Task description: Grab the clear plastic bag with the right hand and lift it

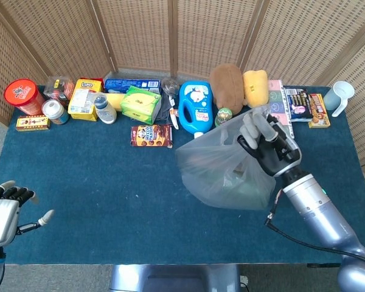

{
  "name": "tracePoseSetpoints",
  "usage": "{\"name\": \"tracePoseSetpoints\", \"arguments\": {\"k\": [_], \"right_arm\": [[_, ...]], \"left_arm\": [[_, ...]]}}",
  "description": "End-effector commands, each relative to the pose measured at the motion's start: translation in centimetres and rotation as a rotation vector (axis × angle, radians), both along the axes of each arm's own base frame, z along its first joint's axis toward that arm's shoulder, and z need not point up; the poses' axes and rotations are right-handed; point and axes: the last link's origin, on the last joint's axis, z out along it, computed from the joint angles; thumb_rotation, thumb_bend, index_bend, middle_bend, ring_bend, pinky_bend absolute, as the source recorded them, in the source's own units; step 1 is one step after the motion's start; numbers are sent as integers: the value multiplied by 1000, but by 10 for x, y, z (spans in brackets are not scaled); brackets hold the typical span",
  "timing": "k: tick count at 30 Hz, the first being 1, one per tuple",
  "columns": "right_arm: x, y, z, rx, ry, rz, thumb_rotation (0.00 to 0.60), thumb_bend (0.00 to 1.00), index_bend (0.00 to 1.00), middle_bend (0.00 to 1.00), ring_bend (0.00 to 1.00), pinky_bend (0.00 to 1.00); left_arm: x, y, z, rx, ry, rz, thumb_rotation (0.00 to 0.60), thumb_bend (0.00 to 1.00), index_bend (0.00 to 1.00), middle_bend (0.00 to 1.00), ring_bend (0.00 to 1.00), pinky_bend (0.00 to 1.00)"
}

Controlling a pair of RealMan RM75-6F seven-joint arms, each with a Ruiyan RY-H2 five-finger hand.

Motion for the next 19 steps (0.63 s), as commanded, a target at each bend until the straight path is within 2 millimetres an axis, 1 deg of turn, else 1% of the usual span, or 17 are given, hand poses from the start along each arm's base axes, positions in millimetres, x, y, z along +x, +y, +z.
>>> {"name": "tracePoseSetpoints", "arguments": {"k": [1, 7, 19], "right_arm": [[1, -4, 13, 34, -7, -30, 588, 455, 673, 755, 837, 975], [4, -8, 24, 50, -17, -49, 591, 460, 674, 755, 837, 976], [-1, -5, 29, 65, -27, -50, 596, 462, 674, 754, 837, 978]], "left_arm": [[0, -1, 1, 3, 1, 1, 2, 166, 543, 498, 408, 204], [3, -3, 2, 6, 5, 1, 2, 166, 543, 499, 409, 204], [7, -4, 3, 10, 8, -4, 1, 166, 543, 498, 408, 204]]}}
